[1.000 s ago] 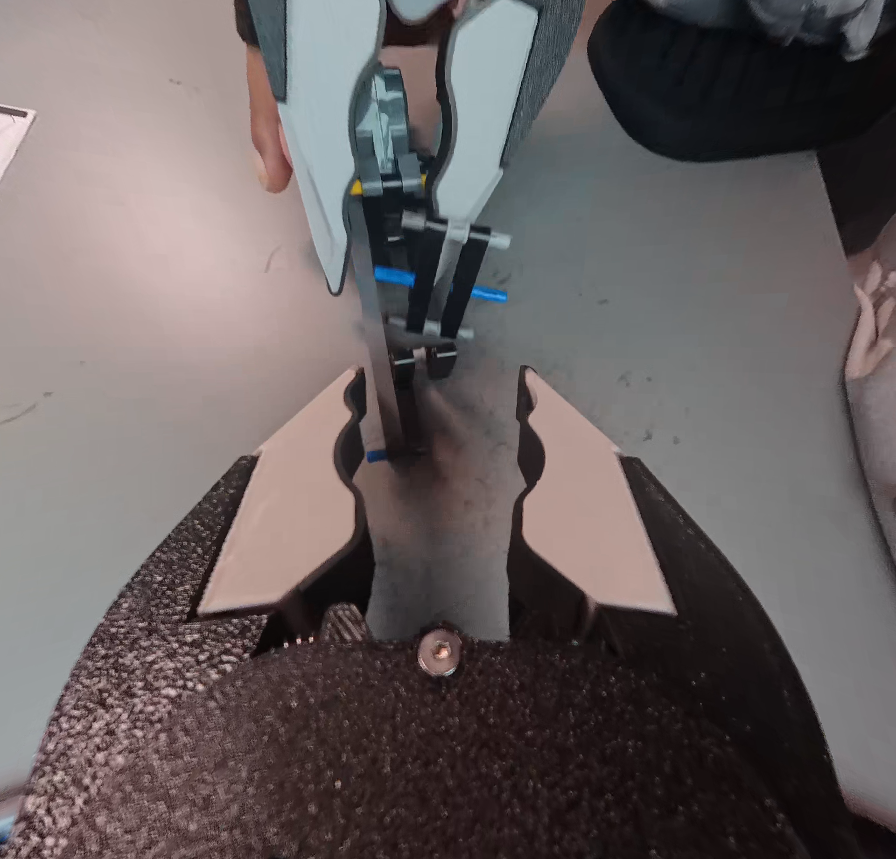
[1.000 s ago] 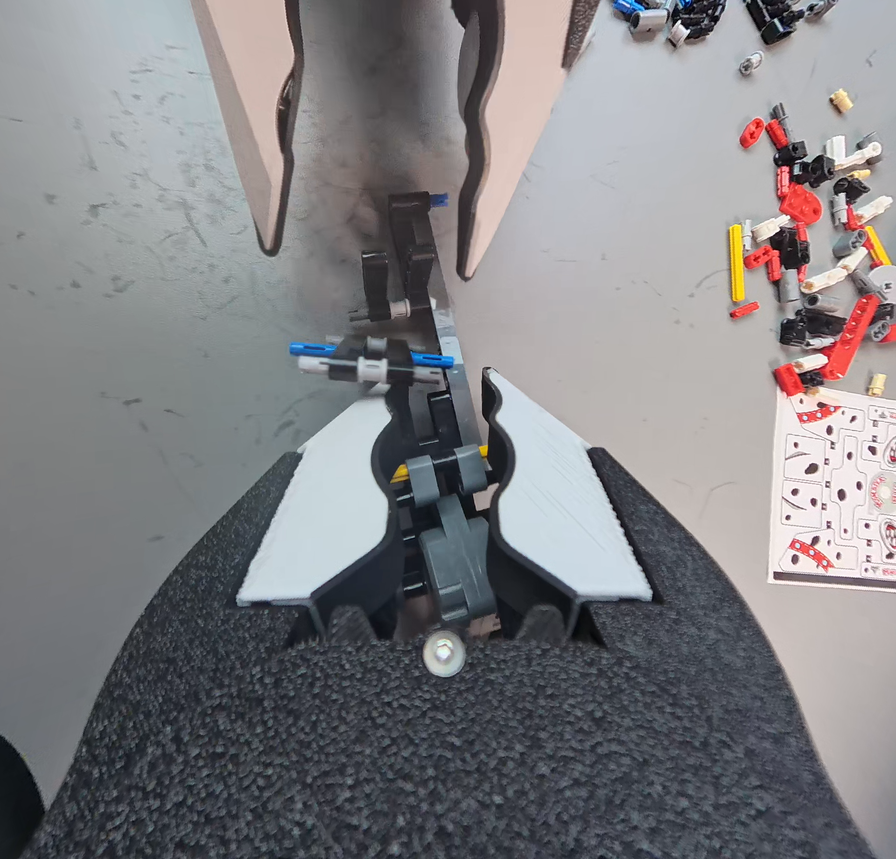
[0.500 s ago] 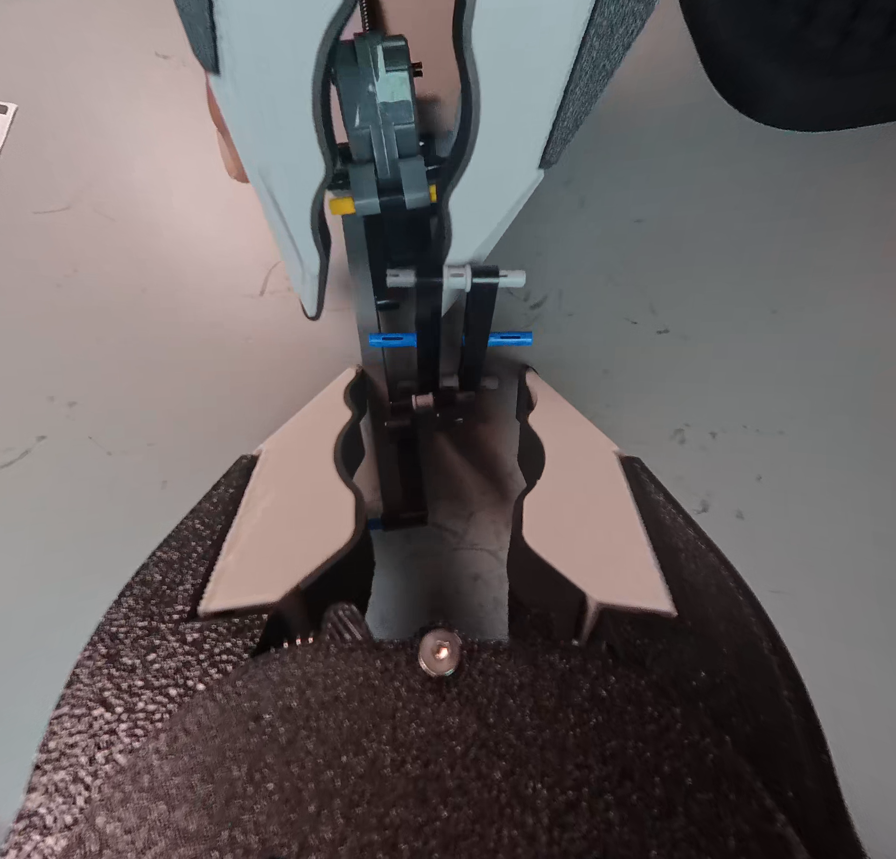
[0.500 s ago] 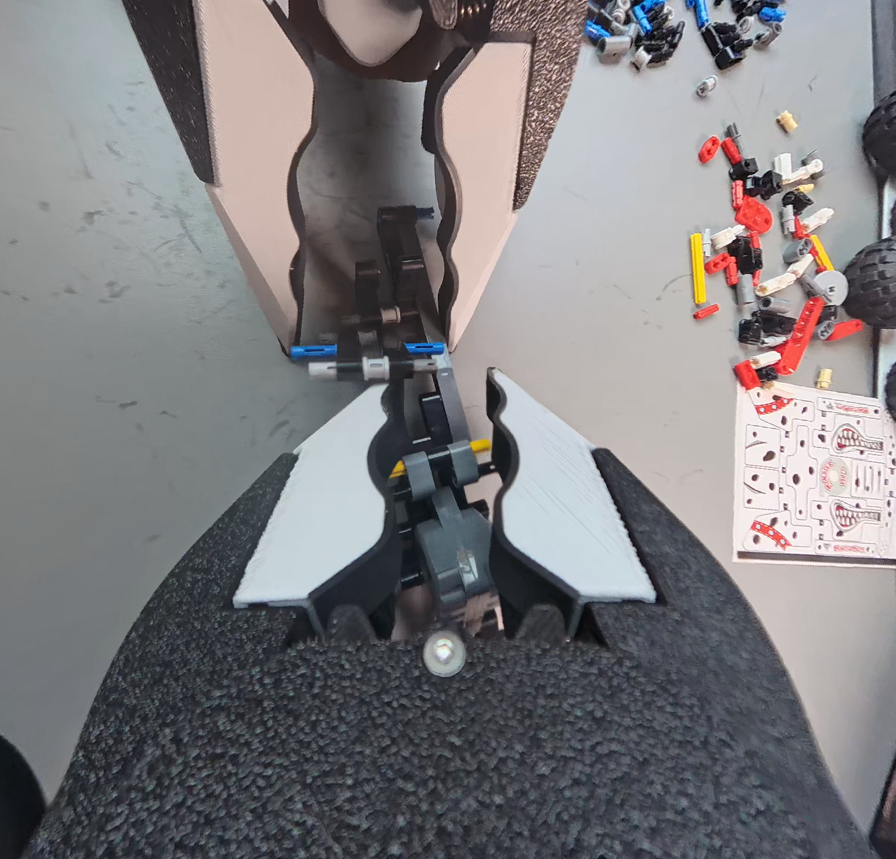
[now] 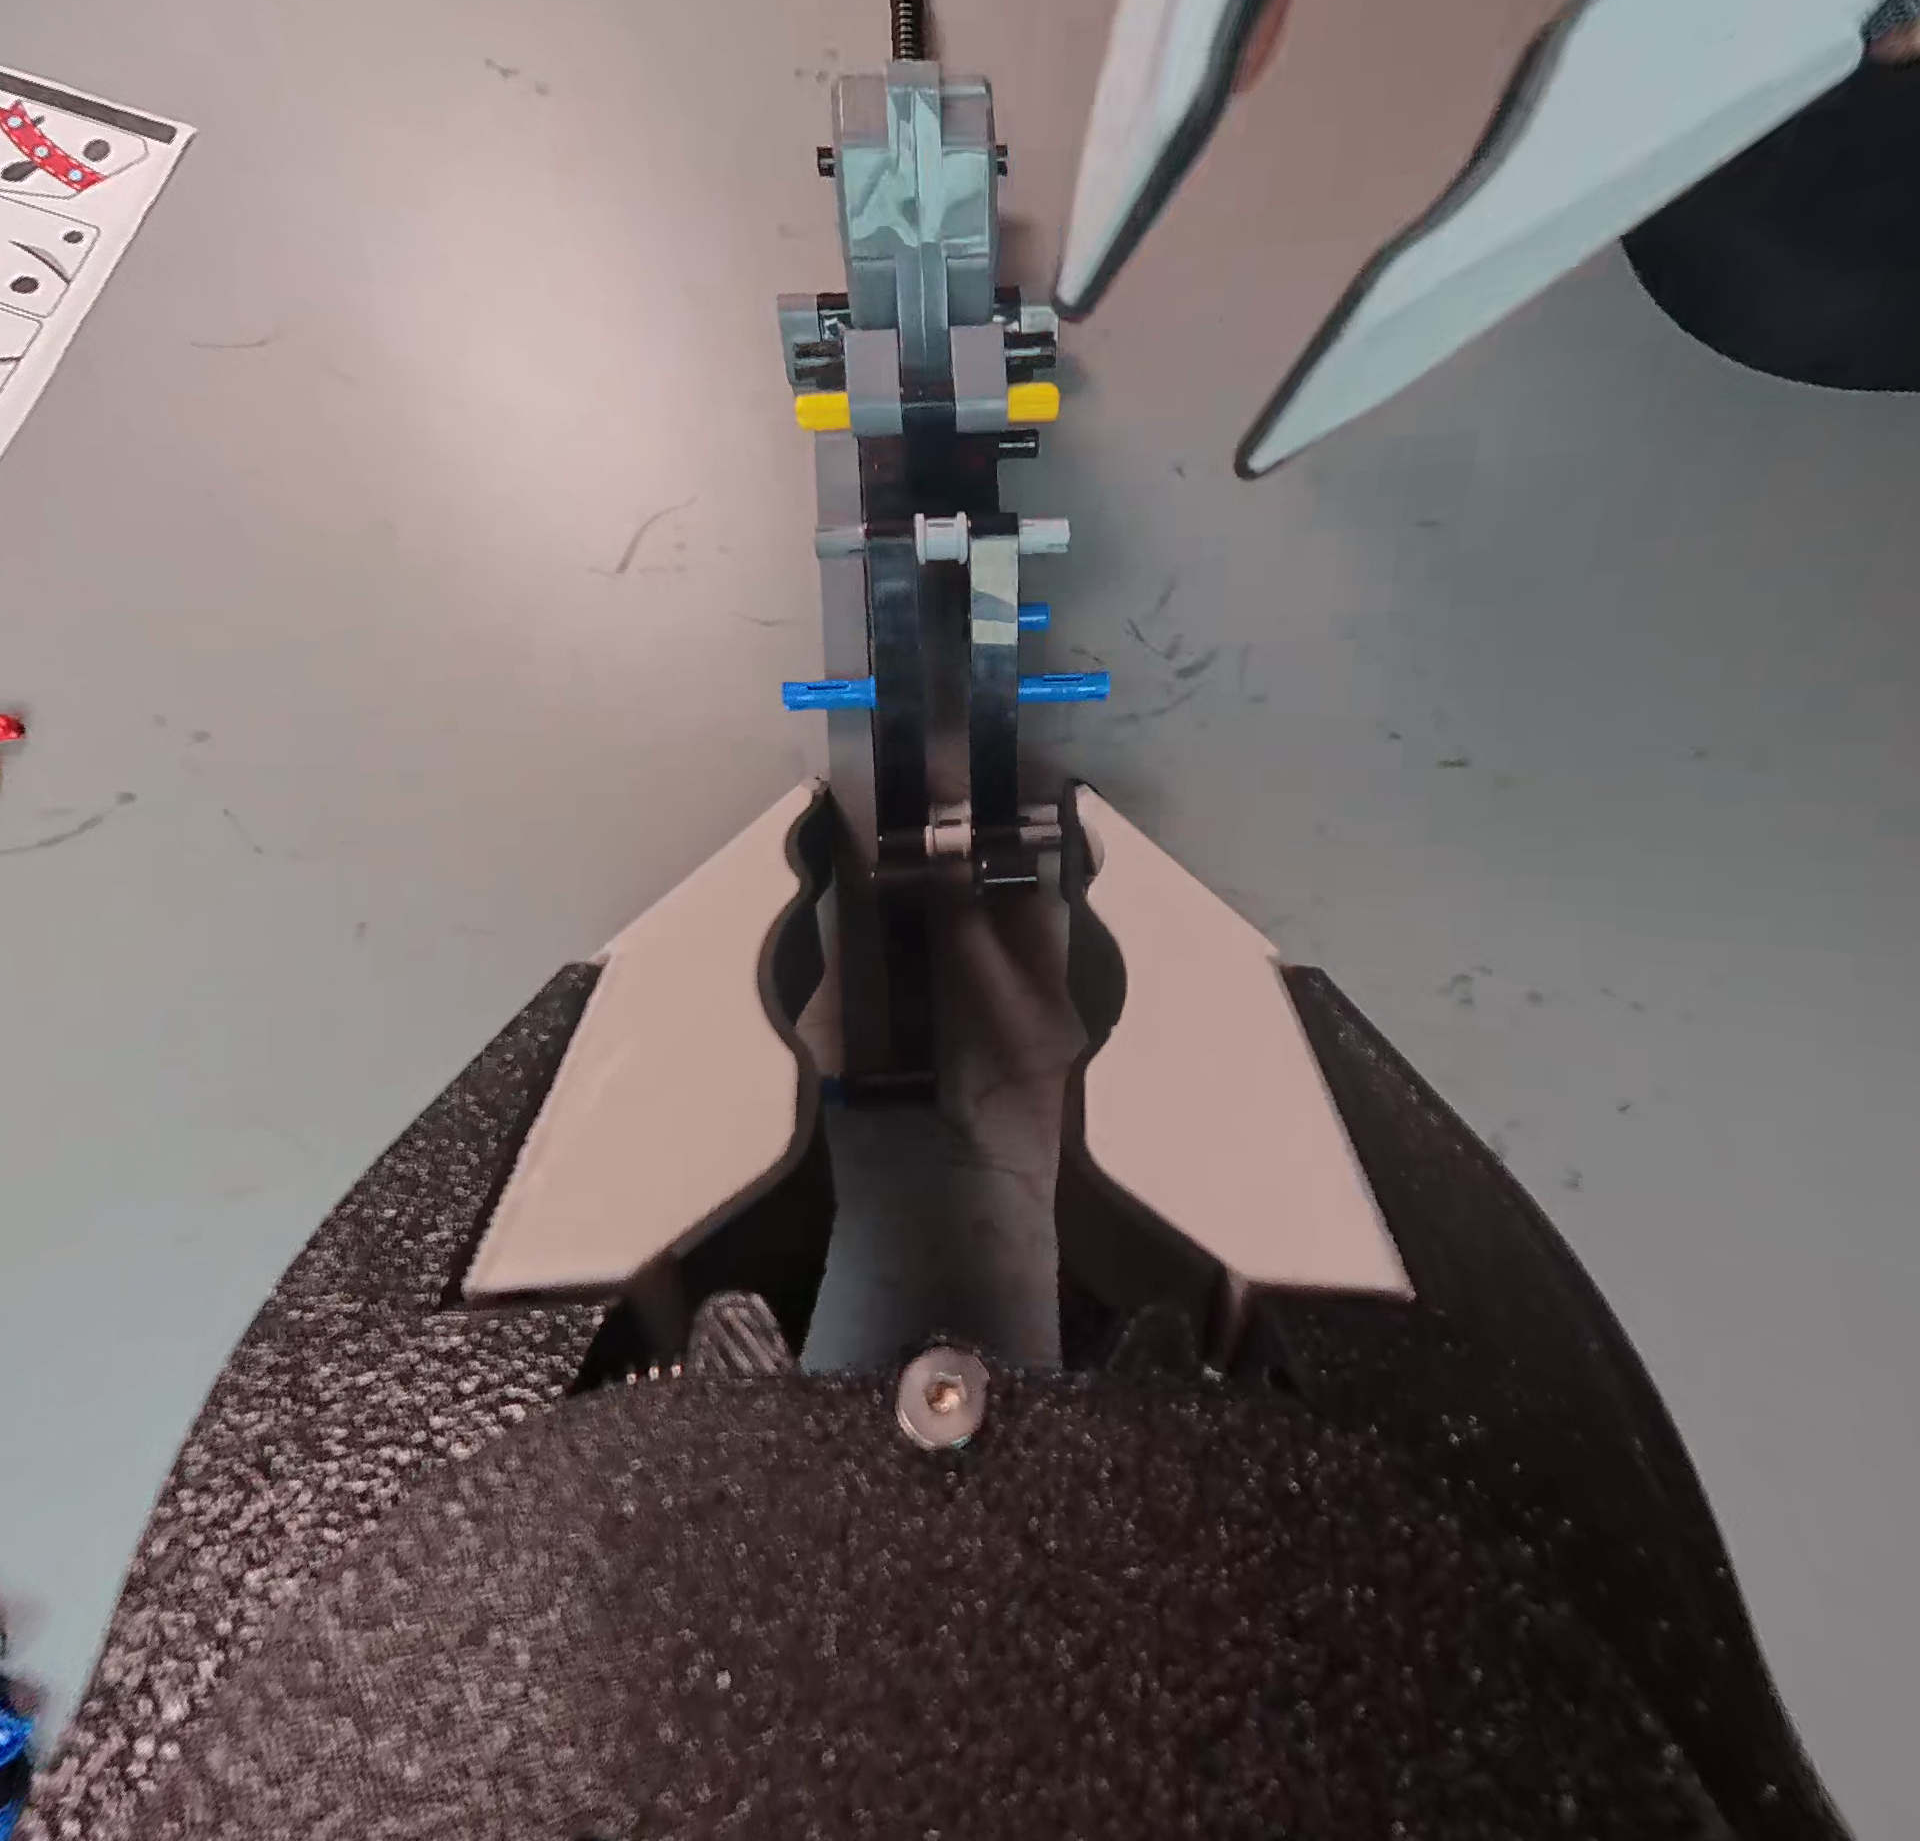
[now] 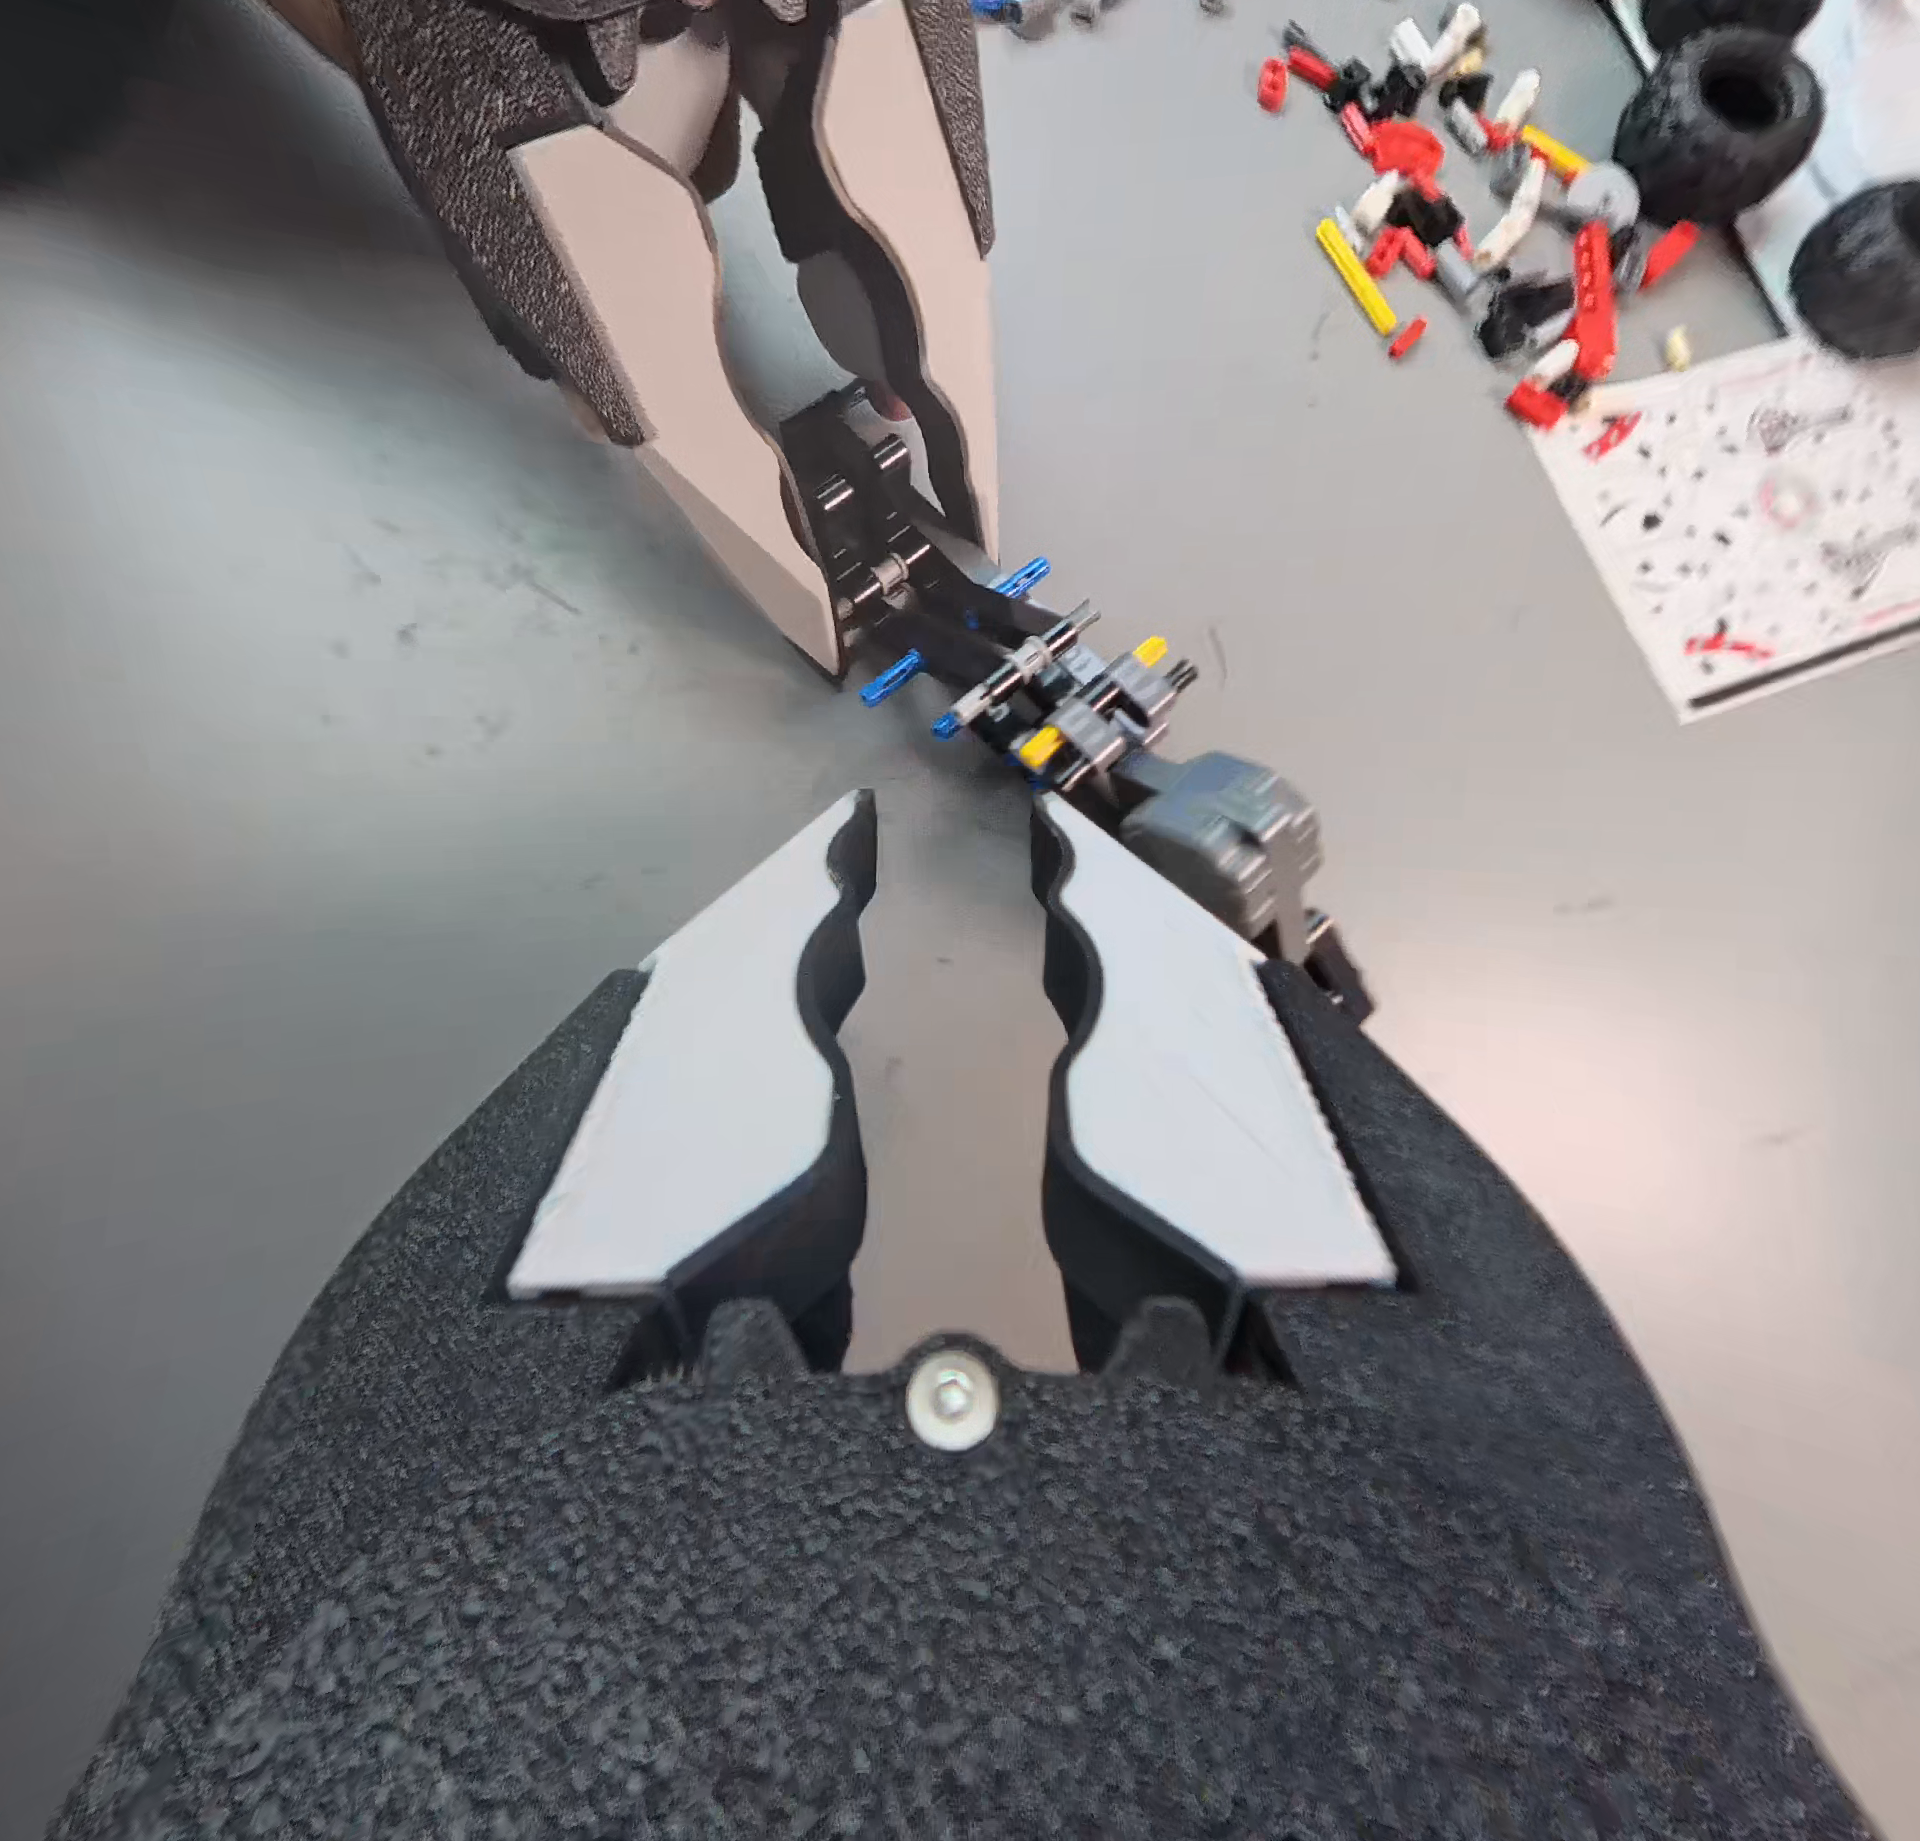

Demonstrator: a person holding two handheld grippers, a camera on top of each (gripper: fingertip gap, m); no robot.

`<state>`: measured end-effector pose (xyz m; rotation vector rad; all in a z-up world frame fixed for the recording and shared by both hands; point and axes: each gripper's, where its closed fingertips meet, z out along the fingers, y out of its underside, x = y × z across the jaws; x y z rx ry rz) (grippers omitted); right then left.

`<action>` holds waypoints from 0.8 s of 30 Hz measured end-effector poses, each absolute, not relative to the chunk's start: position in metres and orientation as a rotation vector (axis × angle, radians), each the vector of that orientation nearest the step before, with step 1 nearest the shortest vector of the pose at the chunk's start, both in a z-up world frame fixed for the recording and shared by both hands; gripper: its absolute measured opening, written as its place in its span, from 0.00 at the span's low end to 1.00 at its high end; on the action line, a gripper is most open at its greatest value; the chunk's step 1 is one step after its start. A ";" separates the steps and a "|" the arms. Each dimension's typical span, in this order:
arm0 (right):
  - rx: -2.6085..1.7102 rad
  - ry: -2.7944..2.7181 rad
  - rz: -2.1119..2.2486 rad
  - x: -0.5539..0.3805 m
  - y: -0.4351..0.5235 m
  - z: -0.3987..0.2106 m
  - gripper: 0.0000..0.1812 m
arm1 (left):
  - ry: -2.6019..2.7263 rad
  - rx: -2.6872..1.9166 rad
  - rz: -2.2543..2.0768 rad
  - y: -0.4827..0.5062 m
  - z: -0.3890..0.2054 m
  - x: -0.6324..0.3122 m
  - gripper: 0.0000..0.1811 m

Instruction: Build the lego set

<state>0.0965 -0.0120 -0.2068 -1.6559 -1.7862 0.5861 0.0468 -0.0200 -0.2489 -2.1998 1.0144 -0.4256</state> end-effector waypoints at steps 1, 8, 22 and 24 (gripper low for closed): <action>-1.749 -1.692 0.637 0.097 -0.017 -0.212 0.17 | 1.012 -2.202 -0.423 -0.020 -0.249 0.047 0.26; -2.024 -1.218 0.818 0.084 -0.014 -0.206 0.17 | 0.976 -2.215 -0.408 -0.021 -0.249 0.046 0.26; -2.037 -1.106 0.908 0.057 -0.025 -0.211 0.05 | 0.890 -2.280 -0.436 -0.042 -0.247 0.049 0.34; -2.024 -1.126 0.882 0.067 -0.027 -0.206 0.04 | 0.892 -2.288 -0.544 -0.050 -0.245 0.051 0.38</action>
